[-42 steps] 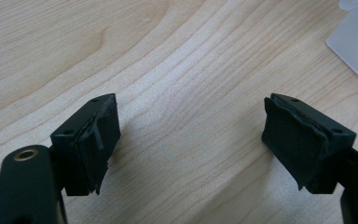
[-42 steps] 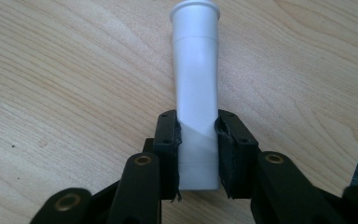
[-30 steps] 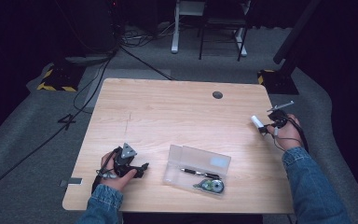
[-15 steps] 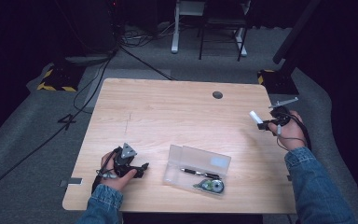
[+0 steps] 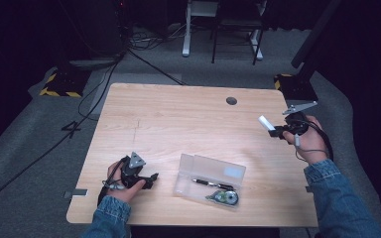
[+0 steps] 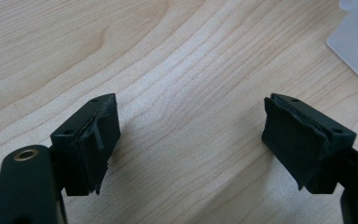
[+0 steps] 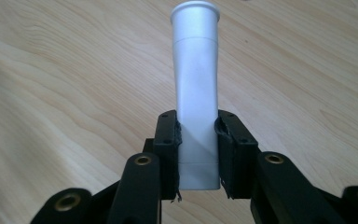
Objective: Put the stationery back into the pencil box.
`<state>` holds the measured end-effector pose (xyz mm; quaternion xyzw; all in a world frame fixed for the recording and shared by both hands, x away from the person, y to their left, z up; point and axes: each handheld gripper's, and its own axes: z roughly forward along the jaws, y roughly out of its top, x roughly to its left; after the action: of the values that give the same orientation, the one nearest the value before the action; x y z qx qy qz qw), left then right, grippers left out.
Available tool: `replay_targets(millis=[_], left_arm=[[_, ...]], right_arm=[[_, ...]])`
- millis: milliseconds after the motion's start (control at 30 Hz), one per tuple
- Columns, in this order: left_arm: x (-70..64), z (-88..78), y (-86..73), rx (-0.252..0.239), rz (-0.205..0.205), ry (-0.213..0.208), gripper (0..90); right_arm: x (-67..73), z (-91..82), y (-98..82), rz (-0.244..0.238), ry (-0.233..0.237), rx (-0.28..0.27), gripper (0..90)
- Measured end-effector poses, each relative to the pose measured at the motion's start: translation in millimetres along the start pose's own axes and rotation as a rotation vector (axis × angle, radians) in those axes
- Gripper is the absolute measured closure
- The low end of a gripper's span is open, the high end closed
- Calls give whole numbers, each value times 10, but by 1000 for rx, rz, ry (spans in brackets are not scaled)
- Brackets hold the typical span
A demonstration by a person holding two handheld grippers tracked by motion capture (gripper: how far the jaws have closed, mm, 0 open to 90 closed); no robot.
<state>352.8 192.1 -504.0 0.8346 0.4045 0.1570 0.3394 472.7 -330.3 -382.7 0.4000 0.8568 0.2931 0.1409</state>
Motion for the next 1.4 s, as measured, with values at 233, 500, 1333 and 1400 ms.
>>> replay_targets(millis=[233,500,1333,1400], left_arm=[[0,0,0,0,0,0,189],[0,0,0,0,1,1,189],[-6,3,2,1,-6,-5,186],[-6,3,2,1,-6,-5,186]], right_arm=[[278,-139,93,-69,51,-11,713],[697,-287,135,-150,134,-68,712],[1558,-253,47,-319,334,-72,713],[1593,-214,40,-326,341,-60,712]])
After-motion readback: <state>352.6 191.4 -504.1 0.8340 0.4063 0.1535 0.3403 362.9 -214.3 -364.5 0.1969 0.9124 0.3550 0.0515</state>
